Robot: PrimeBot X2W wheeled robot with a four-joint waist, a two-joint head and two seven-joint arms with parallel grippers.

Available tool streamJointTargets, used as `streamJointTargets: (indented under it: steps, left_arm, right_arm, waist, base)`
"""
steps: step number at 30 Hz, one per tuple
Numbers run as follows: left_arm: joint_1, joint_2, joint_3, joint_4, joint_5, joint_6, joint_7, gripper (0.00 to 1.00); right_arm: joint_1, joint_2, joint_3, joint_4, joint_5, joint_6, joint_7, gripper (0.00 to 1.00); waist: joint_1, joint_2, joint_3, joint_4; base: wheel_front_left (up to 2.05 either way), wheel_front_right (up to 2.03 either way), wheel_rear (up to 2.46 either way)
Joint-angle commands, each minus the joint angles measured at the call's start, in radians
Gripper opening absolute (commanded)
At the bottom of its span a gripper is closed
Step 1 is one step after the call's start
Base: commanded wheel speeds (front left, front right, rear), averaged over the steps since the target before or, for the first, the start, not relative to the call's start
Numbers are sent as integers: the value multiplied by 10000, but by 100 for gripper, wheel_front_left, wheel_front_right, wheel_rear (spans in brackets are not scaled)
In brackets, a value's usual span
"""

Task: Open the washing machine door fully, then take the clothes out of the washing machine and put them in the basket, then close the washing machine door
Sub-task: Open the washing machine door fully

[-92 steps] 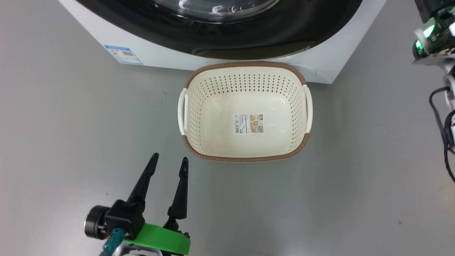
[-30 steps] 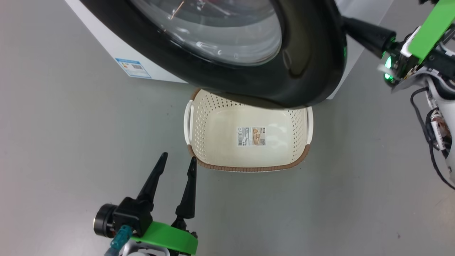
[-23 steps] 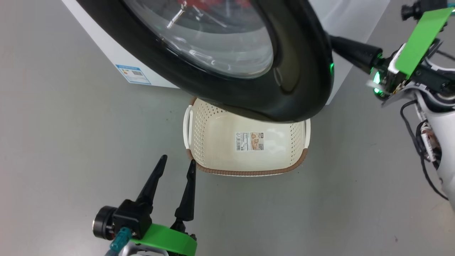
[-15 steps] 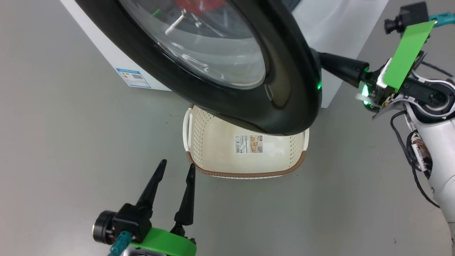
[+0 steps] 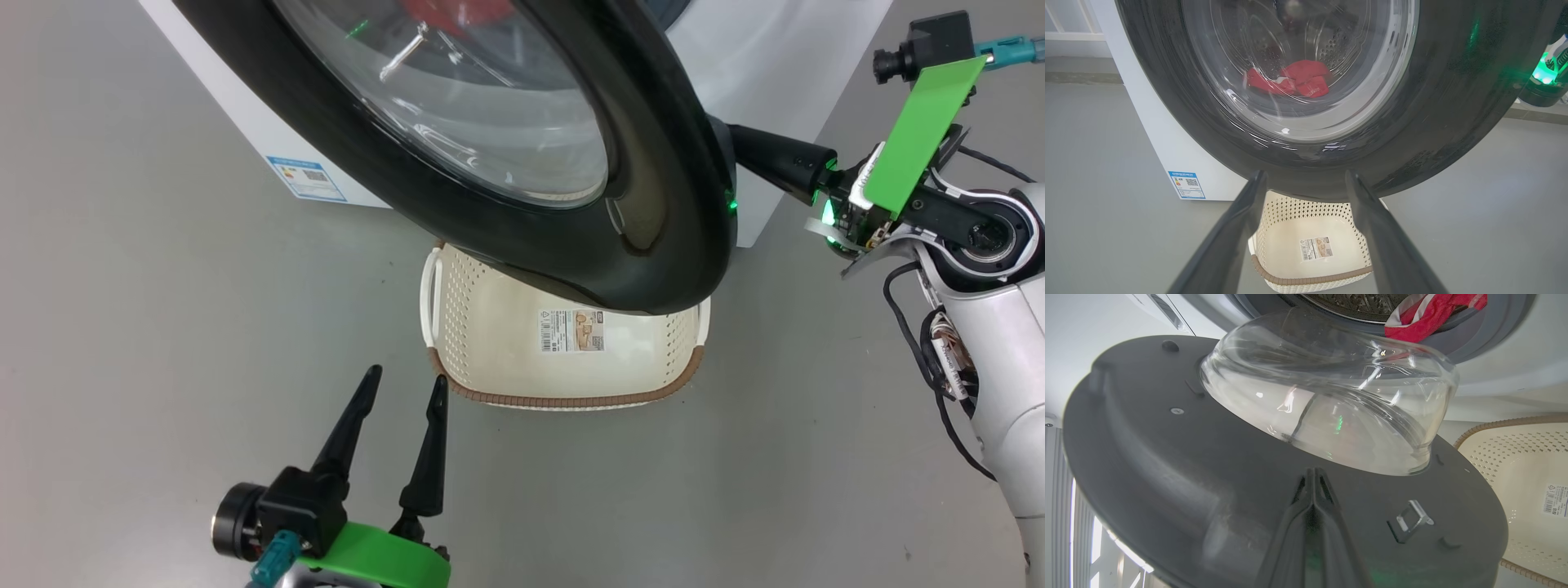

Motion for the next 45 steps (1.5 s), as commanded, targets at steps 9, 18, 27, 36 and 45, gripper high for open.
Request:
streamJointTargets:
  steps: [9, 18, 27, 36, 45]
  left_arm:
    - [102, 108, 492, -216, 54, -48, -122, 100]
    - [296, 108, 888, -133, 114, -150, -122, 100]
    - [669, 108, 1337, -61, 279, -289, -122, 100]
    - [1063, 108, 1822, -71, 390, -381, -122, 100]
    - [1276, 108, 2080, -39, 493, -488, -122, 100]
  right_arm:
    - [461, 92, -208, -251, -401, 6, -619, 40]
    - [1309, 148, -338, -207, -653, 6, -1288, 100]
    - [2433, 144, -410, -206, -722, 6, -1786, 100]
    - [3578, 117, -512, -197, -679, 6, -2150, 100]
    - [4892, 211, -521, -245, -668, 6, -2482, 100]
  waist:
    - [0, 0, -183, -127]
    - [0, 0, -534, -573]
    - [0, 0, -973, -992]
    - [0, 0, -1338, -1369]
    - [0, 0, -1549, -1629]
  base:
    - [0, 0, 0]
    - [0, 0, 0]
    - [0, 0, 0]
    - [0, 0, 0]
    - [0, 0, 0]
